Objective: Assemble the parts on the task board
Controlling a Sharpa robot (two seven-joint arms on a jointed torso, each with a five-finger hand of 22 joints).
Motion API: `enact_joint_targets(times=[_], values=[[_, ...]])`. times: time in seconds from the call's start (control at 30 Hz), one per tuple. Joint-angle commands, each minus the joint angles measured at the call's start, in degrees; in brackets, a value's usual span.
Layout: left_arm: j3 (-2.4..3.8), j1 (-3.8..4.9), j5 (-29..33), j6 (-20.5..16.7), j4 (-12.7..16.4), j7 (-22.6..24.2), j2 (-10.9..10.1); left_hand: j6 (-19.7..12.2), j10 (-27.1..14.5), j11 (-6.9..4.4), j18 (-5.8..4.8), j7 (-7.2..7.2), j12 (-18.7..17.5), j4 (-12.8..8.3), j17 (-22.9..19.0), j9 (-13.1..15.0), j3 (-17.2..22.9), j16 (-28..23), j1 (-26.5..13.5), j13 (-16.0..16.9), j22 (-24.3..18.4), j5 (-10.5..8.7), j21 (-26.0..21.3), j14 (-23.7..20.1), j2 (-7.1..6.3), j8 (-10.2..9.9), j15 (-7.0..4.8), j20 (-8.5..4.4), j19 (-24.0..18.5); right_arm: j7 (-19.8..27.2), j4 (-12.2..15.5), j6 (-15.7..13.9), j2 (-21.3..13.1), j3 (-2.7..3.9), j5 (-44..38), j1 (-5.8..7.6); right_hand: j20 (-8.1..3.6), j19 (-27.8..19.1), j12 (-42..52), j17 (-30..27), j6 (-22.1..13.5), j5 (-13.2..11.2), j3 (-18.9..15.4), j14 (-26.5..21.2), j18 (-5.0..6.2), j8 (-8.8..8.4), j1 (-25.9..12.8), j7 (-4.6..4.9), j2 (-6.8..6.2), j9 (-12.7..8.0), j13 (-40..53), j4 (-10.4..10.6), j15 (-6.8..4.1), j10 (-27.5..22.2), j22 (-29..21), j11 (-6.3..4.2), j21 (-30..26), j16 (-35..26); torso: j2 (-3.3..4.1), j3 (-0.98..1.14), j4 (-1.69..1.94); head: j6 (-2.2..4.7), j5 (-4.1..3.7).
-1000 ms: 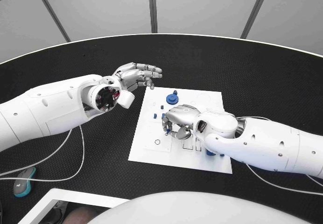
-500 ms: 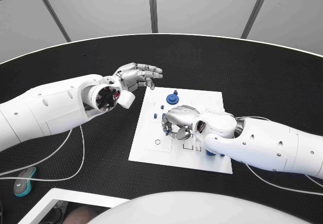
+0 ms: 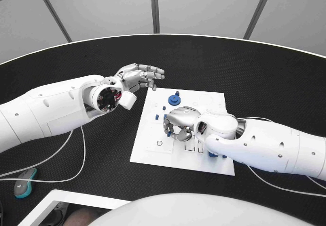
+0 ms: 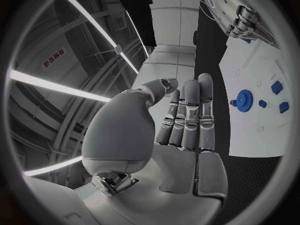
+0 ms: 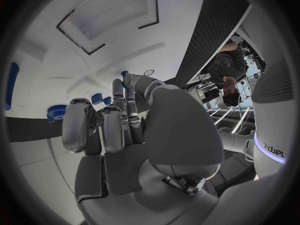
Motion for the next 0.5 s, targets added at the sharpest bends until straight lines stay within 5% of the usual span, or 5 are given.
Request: enact_joint_targets(times=[0.03,0.5], values=[[0.00,0.00,0.0,0.0,0.0,0.0,0.0,0.0,-0.4,0.04,0.92,0.30,-0.3,-0.3,-0.1,-0.1,-0.1,-0.2,0.3,-0.1,0.1,0.18,0.3,-0.4,0.17,-0.2,0.15,0.04,-0.4,-0.1,-0.2,0.2,0.2,-0.02,0.0,-0.01,-0.44,1.7,-0.3,4.2,0.2,0.3,-0.3,3.8,-0.25,0.28,-0.7,0.17,0.01,0.1,0.1,0.1,-0.46,0.5,5.5,0.02,-0.2,0.2,0.02,-0.01,0.01,0.00,0.06],[0.00,0.02,0.0,0.1,0.1,-0.1,0.0,0.0,-0.4,0.06,0.93,0.32,-0.3,-0.3,-0.1,-0.1,-0.1,-0.3,0.3,-0.1,0.1,0.19,0.3,-0.4,0.33,-0.2,0.17,0.07,-0.5,-0.2,-0.9,0.9,0.9,-0.24,0.0,-0.20,-0.44,1.7,-0.4,4.2,0.2,0.3,-0.3,3.8,-0.25,0.29,-0.7,0.17,0.05,0.1,0.1,0.1,-0.46,0.5,5.4,0.02,-0.2,0.2,0.03,0.03,-0.03,0.00,0.14]])
